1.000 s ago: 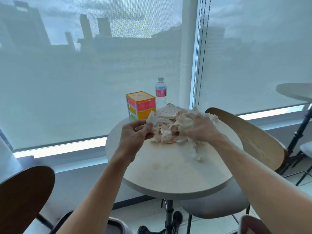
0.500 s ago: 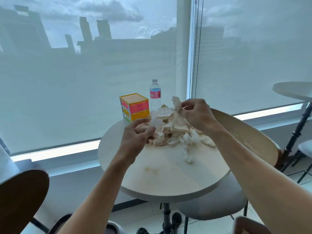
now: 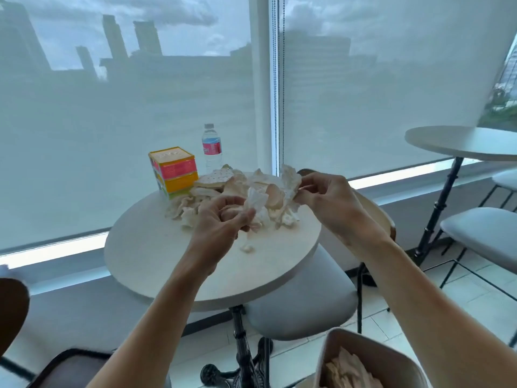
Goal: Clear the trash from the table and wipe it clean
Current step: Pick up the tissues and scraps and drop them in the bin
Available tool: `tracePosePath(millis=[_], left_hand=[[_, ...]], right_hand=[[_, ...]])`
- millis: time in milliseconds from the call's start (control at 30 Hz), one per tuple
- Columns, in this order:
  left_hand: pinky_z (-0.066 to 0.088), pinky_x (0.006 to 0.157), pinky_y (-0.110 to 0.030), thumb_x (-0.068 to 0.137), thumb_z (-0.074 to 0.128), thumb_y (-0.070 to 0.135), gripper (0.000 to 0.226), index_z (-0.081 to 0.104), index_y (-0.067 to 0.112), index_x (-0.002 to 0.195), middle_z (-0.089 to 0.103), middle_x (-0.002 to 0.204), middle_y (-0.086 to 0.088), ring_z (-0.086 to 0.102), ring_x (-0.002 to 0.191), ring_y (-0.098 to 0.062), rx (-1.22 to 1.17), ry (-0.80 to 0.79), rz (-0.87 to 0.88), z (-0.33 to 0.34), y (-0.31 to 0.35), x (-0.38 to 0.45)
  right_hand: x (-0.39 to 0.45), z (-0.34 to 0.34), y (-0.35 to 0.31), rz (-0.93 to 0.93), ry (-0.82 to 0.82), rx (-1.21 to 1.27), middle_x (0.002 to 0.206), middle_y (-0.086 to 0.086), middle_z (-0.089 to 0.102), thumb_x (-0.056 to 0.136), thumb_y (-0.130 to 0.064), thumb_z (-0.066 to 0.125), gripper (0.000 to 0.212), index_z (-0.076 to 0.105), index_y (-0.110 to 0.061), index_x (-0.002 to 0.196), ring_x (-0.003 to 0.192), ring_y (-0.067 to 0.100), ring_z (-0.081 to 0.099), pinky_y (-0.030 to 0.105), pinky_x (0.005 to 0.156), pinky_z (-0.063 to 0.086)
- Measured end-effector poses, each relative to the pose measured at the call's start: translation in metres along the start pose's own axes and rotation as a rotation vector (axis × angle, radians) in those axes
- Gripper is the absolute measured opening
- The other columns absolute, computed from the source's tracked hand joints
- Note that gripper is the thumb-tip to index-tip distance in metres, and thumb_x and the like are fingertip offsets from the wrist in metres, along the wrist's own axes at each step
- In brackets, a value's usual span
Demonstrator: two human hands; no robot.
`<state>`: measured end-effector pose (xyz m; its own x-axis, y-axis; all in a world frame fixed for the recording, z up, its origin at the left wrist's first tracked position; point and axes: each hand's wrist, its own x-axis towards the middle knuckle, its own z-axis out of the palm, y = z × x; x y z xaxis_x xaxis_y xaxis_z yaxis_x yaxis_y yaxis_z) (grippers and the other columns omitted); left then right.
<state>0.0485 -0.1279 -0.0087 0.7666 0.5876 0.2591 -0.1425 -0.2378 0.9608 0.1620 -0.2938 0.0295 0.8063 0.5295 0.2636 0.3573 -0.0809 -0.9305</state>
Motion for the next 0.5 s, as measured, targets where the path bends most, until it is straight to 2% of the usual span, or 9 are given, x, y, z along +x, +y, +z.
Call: tracePosePath(millis=[67, 167, 267, 400, 500], left_hand=[[0.048, 0.055, -0.019, 0.083, 0.074, 0.019, 0.020, 0.067, 0.013, 0.101, 0.074, 0.077, -0.003, 0.065, 0.064, -0.009, 0.002, -0.029, -0.003, 0.013, 0.003, -0.010], [0.048, 0.058, -0.020, 0.085, 0.072, 0.018, 0.016, 0.069, 0.012, 0.099, 0.074, 0.078, -0.005, 0.064, 0.066, -0.010, 0.027, -0.065, 0.003, 0.033, 0.007, -0.026], [0.048, 0.059, -0.018, 0.086, 0.072, 0.019, 0.007, 0.070, 0.015, 0.092, 0.073, 0.073, 0.001, 0.061, 0.063, -0.005, 0.056, -0.060, -0.004, 0.051, 0.009, -0.041], [0.048, 0.060, -0.018, 0.087, 0.072, 0.018, 0.003, 0.070, 0.019, 0.088, 0.072, 0.067, 0.006, 0.060, 0.058, -0.002, 0.088, -0.049, -0.014, 0.072, 0.010, -0.061], [0.053, 0.062, -0.020, 0.086, 0.072, 0.014, 0.005, 0.069, 0.018, 0.089, 0.074, 0.071, 0.003, 0.069, 0.065, -0.010, 0.038, -0.099, -0.055, 0.086, 0.009, -0.077]], right_hand=[[-0.014, -0.015, 0.011, 0.027, -0.011, 0.022, 0.085, 0.004, 0.075, 0.084, -0.011, 0.071, 0.010, 0.076, -0.020, 0.085, 0.077, 0.011, 0.066, 0.022, 0.078, 0.049], [-0.036, -0.037, 0.032, 0.078, -0.035, 0.015, 0.084, 0.005, 0.074, 0.085, -0.011, 0.070, 0.013, 0.075, -0.023, 0.082, 0.072, 0.006, 0.062, 0.018, 0.071, 0.047], [-0.056, -0.056, 0.059, 0.132, -0.112, 0.002, 0.083, 0.006, 0.073, 0.088, -0.013, 0.069, 0.010, 0.074, -0.021, 0.084, 0.074, 0.006, 0.063, 0.017, 0.072, 0.048], [-0.078, -0.076, 0.104, 0.231, -0.227, -0.086, 0.084, 0.007, 0.070, 0.089, -0.015, 0.068, 0.007, 0.074, -0.018, 0.087, 0.077, 0.011, 0.060, 0.024, 0.077, 0.047], [-0.095, -0.083, 0.138, 0.319, -0.303, -0.183, 0.080, -0.001, 0.069, 0.088, -0.017, 0.069, 0.006, 0.073, -0.021, 0.086, 0.074, 0.011, 0.062, 0.026, 0.074, 0.050]])
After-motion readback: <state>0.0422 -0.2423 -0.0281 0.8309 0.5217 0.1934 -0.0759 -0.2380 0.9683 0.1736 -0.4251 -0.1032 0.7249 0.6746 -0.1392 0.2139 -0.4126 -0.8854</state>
